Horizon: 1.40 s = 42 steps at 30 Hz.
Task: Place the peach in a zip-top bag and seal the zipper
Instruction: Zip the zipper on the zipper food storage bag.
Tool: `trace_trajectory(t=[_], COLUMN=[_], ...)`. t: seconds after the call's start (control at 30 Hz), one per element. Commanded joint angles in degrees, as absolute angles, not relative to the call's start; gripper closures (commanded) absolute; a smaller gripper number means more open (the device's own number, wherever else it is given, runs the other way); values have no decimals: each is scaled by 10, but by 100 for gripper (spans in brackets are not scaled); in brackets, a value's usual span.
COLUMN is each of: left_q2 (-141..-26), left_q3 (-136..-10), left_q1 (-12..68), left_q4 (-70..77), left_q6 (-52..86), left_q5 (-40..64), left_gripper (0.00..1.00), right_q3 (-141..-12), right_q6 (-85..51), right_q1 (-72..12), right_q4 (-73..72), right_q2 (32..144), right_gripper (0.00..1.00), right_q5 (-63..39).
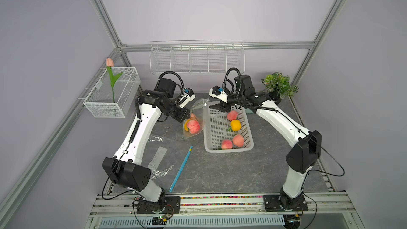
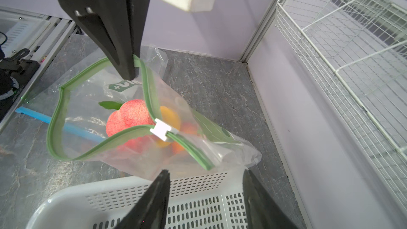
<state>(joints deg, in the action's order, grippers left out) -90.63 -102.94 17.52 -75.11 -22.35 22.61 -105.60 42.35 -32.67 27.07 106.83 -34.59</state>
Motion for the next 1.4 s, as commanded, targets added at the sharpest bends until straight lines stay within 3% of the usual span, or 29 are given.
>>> trace_trajectory(t=[0.0,0.27,0.5,0.8,1.0,1.37], left_q2=[-893,-894,-894,-893,-895,-898], left_q3=[-1030,-1030,-1031,-1036,-1037,-1040], left_q1=[175,175,176,176,175,175], left_q4=[-760,-763,-764,-770,-770,-764], left_q6=[-241,-241,-241,-242,-240,-232], left_q5=[244,245,243,250,254,253], left_gripper=[100,100,100,100,100,100], right_q3=[-1081,-1094,-1090,-1090,-1098,-1088], right_q6=[480,494,507,527,556,564], right_q1=[-340,-351,-349,-348,-351,-355], right_q4=[302,301,304,307,339,356], right_q2=[1080,1086,1078,1071,1073,1064], right_gripper=[44,42,34,34,42,68], right_q5=[-348,-324,-303,-301,-325,-327])
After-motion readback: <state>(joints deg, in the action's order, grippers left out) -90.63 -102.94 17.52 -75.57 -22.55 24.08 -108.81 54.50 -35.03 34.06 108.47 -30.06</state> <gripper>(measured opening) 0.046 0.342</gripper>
